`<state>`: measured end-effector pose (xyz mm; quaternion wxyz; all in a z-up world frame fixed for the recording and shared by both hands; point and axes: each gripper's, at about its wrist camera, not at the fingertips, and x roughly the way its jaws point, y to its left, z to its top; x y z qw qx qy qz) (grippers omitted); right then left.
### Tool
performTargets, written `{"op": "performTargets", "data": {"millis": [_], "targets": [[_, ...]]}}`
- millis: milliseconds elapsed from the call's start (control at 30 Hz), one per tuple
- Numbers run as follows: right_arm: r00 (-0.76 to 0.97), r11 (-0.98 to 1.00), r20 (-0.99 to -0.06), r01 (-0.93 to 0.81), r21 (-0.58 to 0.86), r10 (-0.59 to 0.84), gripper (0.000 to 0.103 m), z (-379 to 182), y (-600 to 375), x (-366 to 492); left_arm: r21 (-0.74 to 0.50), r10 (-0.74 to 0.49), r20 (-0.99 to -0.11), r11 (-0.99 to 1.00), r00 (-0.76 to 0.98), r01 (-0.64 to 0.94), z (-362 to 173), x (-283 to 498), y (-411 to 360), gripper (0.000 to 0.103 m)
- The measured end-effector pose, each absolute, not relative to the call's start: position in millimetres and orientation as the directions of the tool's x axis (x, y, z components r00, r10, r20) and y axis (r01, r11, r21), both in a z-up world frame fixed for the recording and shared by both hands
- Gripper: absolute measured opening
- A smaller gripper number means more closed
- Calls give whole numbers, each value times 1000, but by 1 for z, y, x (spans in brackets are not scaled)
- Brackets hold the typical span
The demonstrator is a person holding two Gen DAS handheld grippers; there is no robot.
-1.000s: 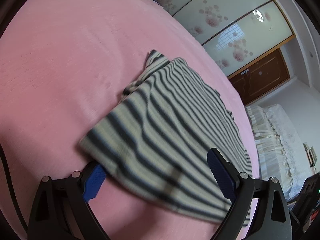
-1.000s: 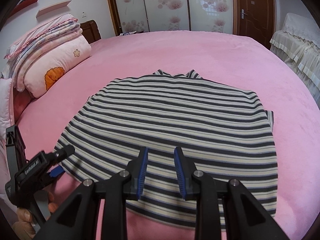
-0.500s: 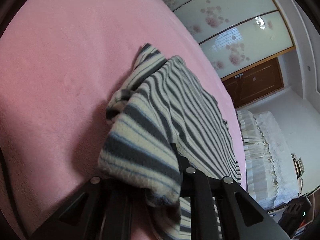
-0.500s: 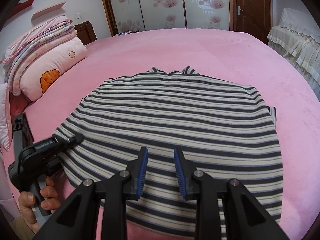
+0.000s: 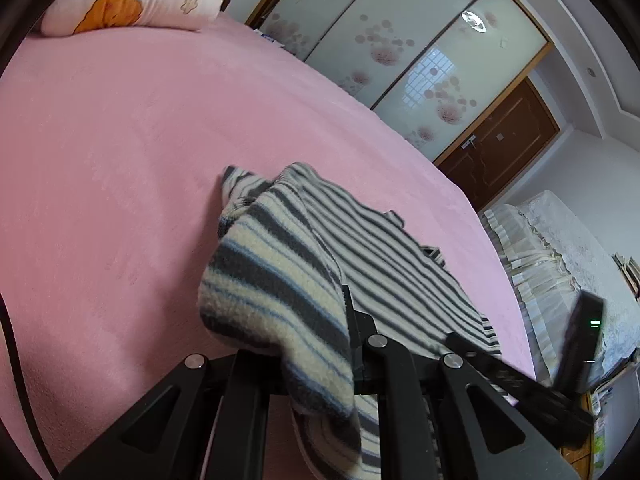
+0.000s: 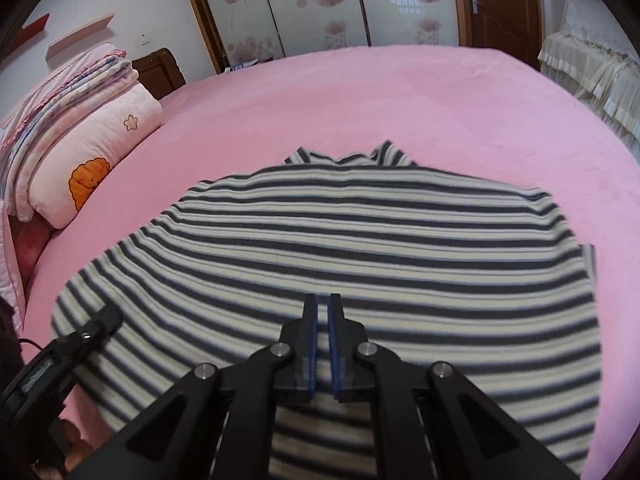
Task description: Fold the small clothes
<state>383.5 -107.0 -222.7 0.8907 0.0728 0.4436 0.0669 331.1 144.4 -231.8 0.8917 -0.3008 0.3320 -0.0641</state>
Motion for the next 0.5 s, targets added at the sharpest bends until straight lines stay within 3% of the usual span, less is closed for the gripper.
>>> {"op": "performTargets", "data": {"millis": [200,500], "targets": [[513,973,-830,-41,229,217,4,-252,-109,394,-528,-302,-536,849,788,-34,-208,332,130,9],[553,957,-791,-41,286,261,4,-223,-146,366,-414,-305,-542,908,783,66,-168,337,81,9]]}}
